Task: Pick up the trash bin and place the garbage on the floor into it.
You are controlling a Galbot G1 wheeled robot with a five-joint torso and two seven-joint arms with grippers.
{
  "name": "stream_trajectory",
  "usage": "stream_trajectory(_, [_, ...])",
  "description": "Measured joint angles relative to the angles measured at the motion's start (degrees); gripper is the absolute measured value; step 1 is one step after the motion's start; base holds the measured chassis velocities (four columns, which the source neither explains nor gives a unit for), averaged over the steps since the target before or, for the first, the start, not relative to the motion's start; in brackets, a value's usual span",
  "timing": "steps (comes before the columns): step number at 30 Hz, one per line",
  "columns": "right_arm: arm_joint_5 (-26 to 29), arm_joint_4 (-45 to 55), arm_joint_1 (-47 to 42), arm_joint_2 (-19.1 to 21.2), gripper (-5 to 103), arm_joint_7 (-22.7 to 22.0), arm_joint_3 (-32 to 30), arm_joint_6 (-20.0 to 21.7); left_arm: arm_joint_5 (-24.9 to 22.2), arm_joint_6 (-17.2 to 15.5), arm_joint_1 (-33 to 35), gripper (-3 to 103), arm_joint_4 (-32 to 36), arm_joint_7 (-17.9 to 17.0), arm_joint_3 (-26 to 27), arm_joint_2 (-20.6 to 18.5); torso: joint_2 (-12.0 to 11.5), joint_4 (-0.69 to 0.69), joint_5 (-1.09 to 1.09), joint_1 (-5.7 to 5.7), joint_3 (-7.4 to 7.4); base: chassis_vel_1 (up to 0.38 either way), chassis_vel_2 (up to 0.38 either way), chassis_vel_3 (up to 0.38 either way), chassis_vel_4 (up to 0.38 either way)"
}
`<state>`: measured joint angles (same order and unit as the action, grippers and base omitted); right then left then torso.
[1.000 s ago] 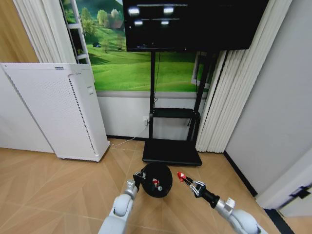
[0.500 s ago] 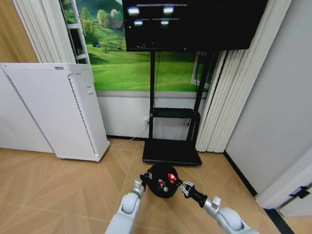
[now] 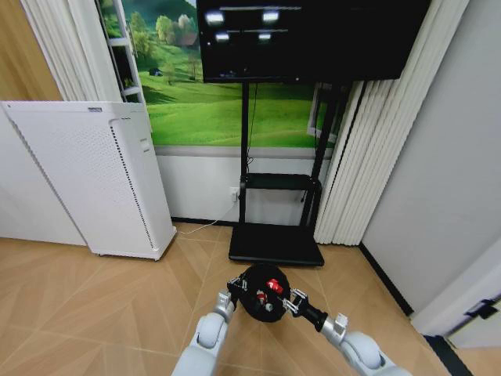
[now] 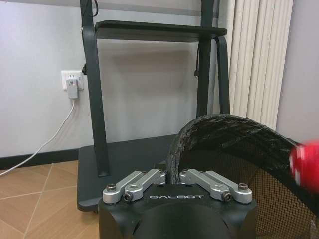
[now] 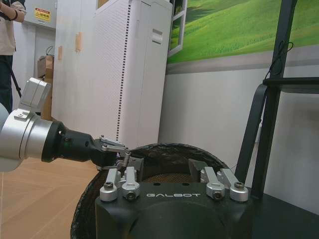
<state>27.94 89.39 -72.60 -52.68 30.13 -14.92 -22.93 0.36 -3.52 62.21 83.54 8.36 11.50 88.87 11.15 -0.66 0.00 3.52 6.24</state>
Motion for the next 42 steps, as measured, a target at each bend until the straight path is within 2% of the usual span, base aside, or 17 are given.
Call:
stream_trajectory(1, [0.0, 0.0, 0.0, 0.0, 49, 0.0, 0.0, 0.0, 0.0, 0.0, 0.0, 7, 0.0, 0.0, 0.0, 0.0, 0.0, 0.0, 0.0, 0.0, 0.0, 0.0, 0.0, 0.0, 0.0])
stream_trajectory(2, [0.0, 0.1, -0.1, 0.0, 60, 0.0, -0.1, 0.0, 0.1, 0.0, 0.1, 7, 0.1, 0.0, 0.0, 0.0, 0.0, 0.0, 0.0, 0.0, 0.0, 0.0, 0.0, 0.0, 0.0])
stream_trajectory(3, [0.0, 0.1, -0.1, 0.0, 60, 0.0, -0.1, 0.0, 0.1, 0.0, 0.1, 7, 0.1, 0.0, 0.0, 0.0, 0.0, 0.0, 0.0, 0.0, 0.0, 0.0, 0.0, 0.0, 0.0])
stream_trajectory(6, [0.0, 0.2, -0.1, 0.0, 76, 0.0, -0.2, 0.0, 0.1, 0.0, 0.2, 7, 0.2, 0.0, 0.1, 0.0, 0.0, 0.0, 0.0, 0.0, 0.0, 0.0, 0.0, 0.0, 0.0])
stream_trajectory(7, [0.0, 0.2, -0.1, 0.0, 76, 0.0, -0.2, 0.0, 0.1, 0.0, 0.2, 7, 0.2, 0.0, 0.1, 0.0, 0.0, 0.0, 0.0, 0.0, 0.0, 0.0, 0.0, 0.0, 0.0])
stream_trajectory(9, [0.0, 0.3, -0.1, -0.2, 86, 0.0, -0.2, 0.0, 0.1, 0.0, 0.4, 7, 0.4, 0.0, 0.2, -0.1, 0.0, 0.0, 0.0, 0.0, 0.0, 0.0, 0.0, 0.0, 0.0])
stream_trajectory(14, [0.2, 0.7, -0.3, -0.4, 99, -1.0, -1.4, 0.3, 0.0, -0.2, 0.7, 7, 1.3, 0.1, 0.8, -0.4, 0.0, 0.0, 0.0, 0.0, 0.0, 0.0, 0.0, 0.0, 0.0])
stream_trajectory(26, [2.1, 0.8, -1.2, -0.3, 100, -8.0, -7.0, 2.4, -1.8, -0.5, 4.1, 7, 6.6, 0.2, 6.2, -3.7, 0.0, 0.02, 0.0, 0.0, 0.0, 0.0, 0.0, 0.0, 0.0])
stream_trajectory(29, [2.2, 0.4, -1.7, 0.1, 100, -11.2, -7.9, 3.5, -2.6, -0.6, 5.1, 7, 8.8, 0.2, 7.9, -4.4, 0.0, 0.0, -0.01, 0.0, 0.0, 0.0, 0.0, 0.0, 0.0])
stream_trajectory(31, [1.4, -0.1, -1.9, -0.2, 100, -16.5, -9.0, 6.3, -3.2, -1.0, 6.0, 7, 10.7, 0.2, 9.5, -4.8, 0.0, 0.0, -0.01, 0.0, 0.0, 0.0, 0.0, 0.0, 0.0])
stream_trajectory(32, [1.4, -0.1, -1.9, -0.2, 100, -16.5, -9.0, 6.3, -3.2, -1.0, 6.0, 7, 10.7, 0.2, 9.5, -4.8, 0.0, 0.0, -0.01, 0.0, 0.0, 0.0, 0.0, 0.0, 0.0])
stream_trajectory(33, [1.3, -0.7, -1.9, -1.0, 100, -19.9, -10.0, 8.1, -3.6, -1.2, 6.6, 7, 11.9, 0.1, 10.4, -5.0, 0.0, 0.0, -0.01, 0.0, 0.0, 0.0, 0.0, 0.0, 0.0])
stream_trajectory(34, [1.3, -0.7, -1.9, -1.0, 100, -19.9, -10.0, 8.1, -3.6, -1.2, 6.6, 7, 11.9, 0.1, 10.4, -5.0, 0.0, 0.0, -0.01, 0.0, 0.0, 0.0, 0.0, 0.0, 0.0])
stream_trajectory(36, [1.1, -1.9, -1.9, -2.2, 100, -25.1, -11.5, 10.6, -3.9, -1.6, 7.5, 7, 13.8, 0.0, 11.7, -5.3, 0.0, 0.01, -0.01, 0.0, 0.0, 0.0, 0.0, 0.0, 0.0])
stream_trajectory(37, [1.1, -1.9, -1.9, -2.2, 100, -25.1, -11.5, 10.6, -3.9, -1.6, 7.5, 7, 13.8, 0.0, 11.7, -5.3, 0.0, 0.01, -0.01, 0.0, 0.0, 0.0, 0.0, 0.0, 0.0])
stream_trajectory(39, [0.9, -2.8, -1.9, -3.3, 100, -29.8, -13.0, 12.5, -4.3, -1.8, 8.4, 7, 15.5, -0.1, 12.6, -5.7, 0.0, 0.0, 0.0, 0.0, 0.0, 0.0, 0.0, 0.0, 0.0])
stream_trajectory(42, [0.9, -3.6, -1.8, -4.1, 100, -32.6, -14.6, 13.7, -4.6, -1.9, 9.2, 7, 16.7, -0.1, 13.2, -6.2, 0.0, 0.0, 0.0, 0.0, 0.0, 0.0, 0.0, 0.0, 0.0])
